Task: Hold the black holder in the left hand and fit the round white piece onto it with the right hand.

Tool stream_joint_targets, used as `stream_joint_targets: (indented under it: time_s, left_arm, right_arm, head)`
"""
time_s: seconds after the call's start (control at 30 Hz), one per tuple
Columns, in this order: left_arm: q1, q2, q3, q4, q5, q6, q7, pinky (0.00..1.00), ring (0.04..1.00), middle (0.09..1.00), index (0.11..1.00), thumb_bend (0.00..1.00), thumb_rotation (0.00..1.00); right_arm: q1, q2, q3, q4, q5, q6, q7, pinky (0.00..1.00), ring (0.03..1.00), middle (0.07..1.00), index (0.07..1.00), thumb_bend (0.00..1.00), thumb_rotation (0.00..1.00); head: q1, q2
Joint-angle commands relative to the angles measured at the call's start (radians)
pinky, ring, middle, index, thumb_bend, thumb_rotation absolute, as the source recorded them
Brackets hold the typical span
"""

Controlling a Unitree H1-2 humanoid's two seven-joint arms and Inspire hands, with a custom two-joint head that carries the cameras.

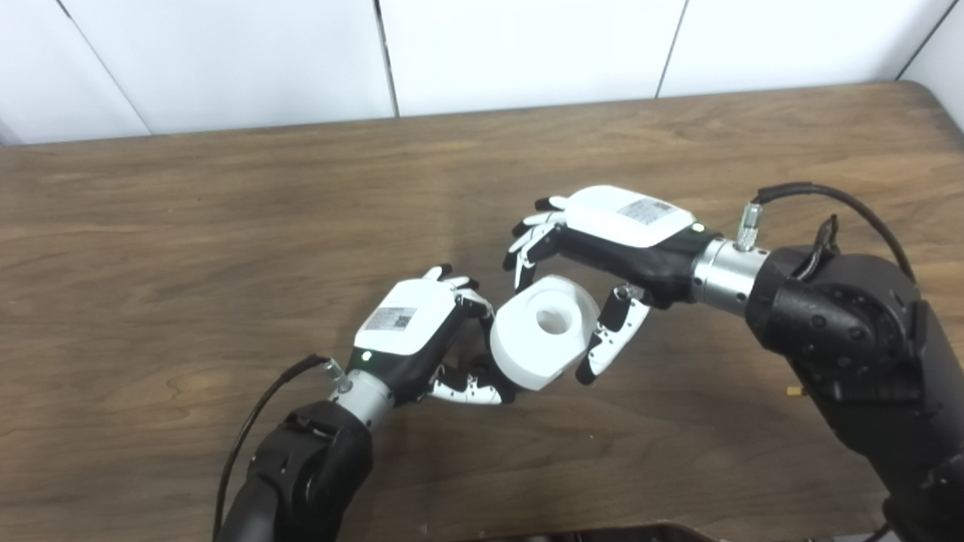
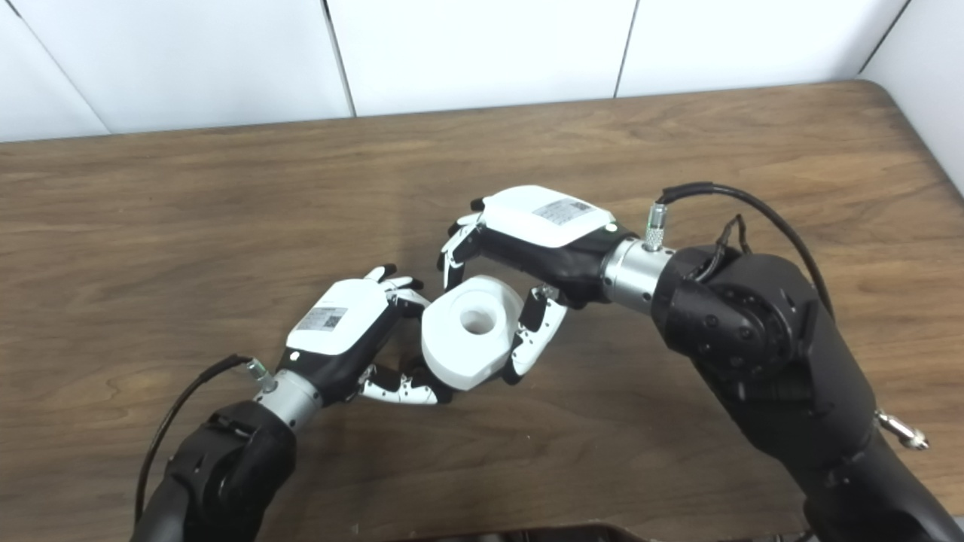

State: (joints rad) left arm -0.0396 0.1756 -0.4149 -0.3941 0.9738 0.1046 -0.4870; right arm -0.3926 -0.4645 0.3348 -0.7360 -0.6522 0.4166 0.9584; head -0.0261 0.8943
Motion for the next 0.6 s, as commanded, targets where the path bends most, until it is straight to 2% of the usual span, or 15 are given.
stream_joint_targets:
  time_s: [0.0, 0.57]
  left_arm:
    - [-0.011, -0.003, -0.009, 0.001, 0.007, 0.012, -0.016, 1.0, 0.89, 0.8, 0.487, 0.52, 0.06]
    - [-0.014, -0.009, -0.018, 0.003, 0.014, 0.02, -0.014, 1.0, 0.888, 0.799, 0.487, 0.52, 0.06]
  right_arm:
    - [-0.027, 0.003, -0.007, -0.011, 0.0, -0.028, -0.029, 1.0, 0.906, 0.787, 0.481, 0.52, 0.14]
    - [-0.031, -0.002, 0.015, -0.004, -0.006, -0.039, -0.022, 1.0, 0.909, 0.786, 0.481, 0.52, 0.15]
  head:
    - [-0.002, 0.004]
    - [0.002, 0.005]
